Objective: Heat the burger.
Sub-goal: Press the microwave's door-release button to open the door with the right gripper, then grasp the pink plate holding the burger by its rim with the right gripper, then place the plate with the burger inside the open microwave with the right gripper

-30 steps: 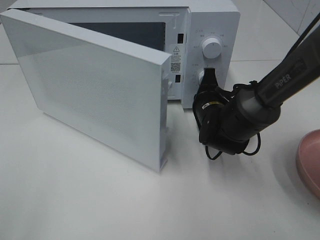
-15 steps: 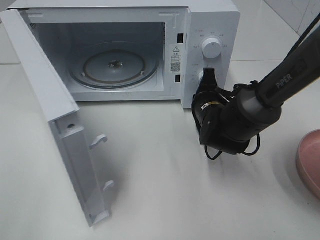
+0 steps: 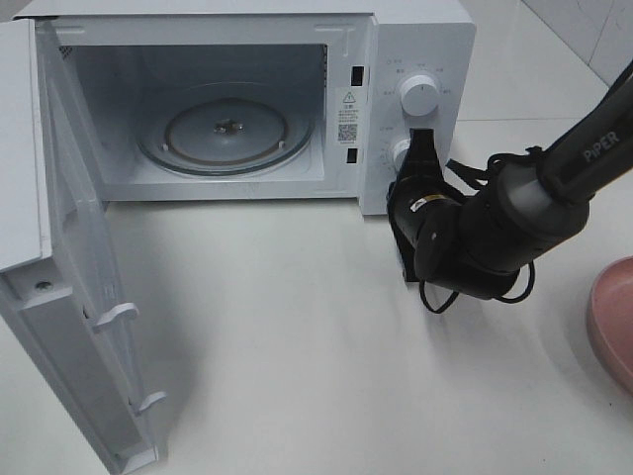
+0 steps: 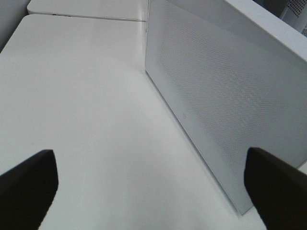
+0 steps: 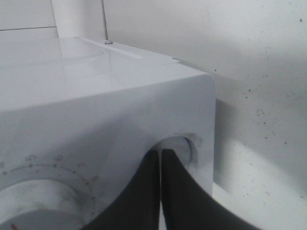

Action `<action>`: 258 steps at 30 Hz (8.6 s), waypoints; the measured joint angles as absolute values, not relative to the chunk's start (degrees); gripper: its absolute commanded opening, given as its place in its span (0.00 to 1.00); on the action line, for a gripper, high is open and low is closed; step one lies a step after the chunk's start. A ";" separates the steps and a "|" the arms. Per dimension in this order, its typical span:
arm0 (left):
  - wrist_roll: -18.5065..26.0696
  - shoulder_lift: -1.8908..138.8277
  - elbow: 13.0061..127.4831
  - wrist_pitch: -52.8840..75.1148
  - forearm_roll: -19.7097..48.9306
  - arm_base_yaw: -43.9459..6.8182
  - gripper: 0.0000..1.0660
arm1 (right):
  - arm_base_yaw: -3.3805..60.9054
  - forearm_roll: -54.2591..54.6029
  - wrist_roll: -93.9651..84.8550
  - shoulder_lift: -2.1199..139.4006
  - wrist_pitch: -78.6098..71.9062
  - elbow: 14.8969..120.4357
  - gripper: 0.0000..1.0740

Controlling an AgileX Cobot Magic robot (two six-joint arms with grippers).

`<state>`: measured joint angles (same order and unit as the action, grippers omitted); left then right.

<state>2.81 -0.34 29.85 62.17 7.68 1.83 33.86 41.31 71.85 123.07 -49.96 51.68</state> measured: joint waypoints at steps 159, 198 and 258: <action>2.81 -0.34 29.85 62.17 7.73 1.83 0.92 | 6.42 -12.89 7.85 102.50 30.77 42.23 0.00; 2.81 -0.34 29.85 62.17 7.73 1.83 0.92 | 20.45 -35.98 32.95 99.35 43.14 41.77 0.00; 2.81 -0.34 29.85 62.17 7.73 1.83 0.92 | 50.36 -35.01 34.32 79.30 58.61 32.89 0.00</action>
<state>2.81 -0.34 29.85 62.17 7.73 1.83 50.36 -35.01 34.32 79.30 58.61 32.89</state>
